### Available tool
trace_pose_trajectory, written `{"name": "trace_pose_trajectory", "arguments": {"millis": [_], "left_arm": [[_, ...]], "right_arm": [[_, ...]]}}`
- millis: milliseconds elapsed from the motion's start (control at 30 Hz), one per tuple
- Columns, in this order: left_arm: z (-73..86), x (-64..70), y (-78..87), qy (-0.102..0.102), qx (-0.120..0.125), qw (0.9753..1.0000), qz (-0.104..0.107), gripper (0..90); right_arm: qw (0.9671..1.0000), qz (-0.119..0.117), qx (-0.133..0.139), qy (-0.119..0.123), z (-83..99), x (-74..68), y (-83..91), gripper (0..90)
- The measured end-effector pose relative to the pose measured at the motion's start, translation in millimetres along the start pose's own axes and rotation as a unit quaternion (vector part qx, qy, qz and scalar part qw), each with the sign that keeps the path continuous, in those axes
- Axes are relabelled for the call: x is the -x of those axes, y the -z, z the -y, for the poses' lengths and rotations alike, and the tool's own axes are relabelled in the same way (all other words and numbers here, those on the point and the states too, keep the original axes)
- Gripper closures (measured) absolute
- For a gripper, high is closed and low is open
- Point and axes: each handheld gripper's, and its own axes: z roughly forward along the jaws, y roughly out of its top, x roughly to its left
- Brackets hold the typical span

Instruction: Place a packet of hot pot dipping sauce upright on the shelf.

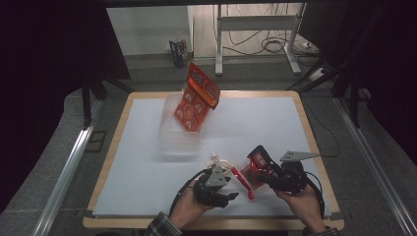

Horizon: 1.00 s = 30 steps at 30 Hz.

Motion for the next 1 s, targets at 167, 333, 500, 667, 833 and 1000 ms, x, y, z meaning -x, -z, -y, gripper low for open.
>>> {"name": "trace_pose_trajectory", "arguments": {"millis": [167,333,500,667,833,1000], "left_arm": [[10.2,-5.5,12.8,0.020,0.008,0.9997,-0.015,29.6],[16.5,-10.2,28.3,0.031,0.016,0.9989,-0.031,22.5],[26.3,-16.5,46.9,0.047,0.028,0.9977,-0.041,17.6],[37.3,-21.7,61.6,0.069,0.042,0.9960,-0.040,11.7],[46.4,-25.7,73.1,0.084,0.050,0.9941,-0.048,9.1],[56.0,-27.6,81.1,0.088,0.042,0.9929,-0.068,6.9]], "right_arm": [[0.9999,0.008,0.000,0.014,-10.0,0.1,0.2,69.3],[0.9997,0.009,-0.006,0.024,-20.2,0.5,-3.0,69.3],[0.9990,0.015,-0.004,0.041,-31.7,-1.1,-3.5,69.3],[0.9979,0.021,-0.001,0.061,-44.2,-3.3,-4.3,69.3],[0.9969,0.022,-0.002,0.076,-55.3,-3.6,-9.0,69.3],[0.9965,0.020,-0.002,0.081,-65.2,-3.5,-15.3,69.3]]}}
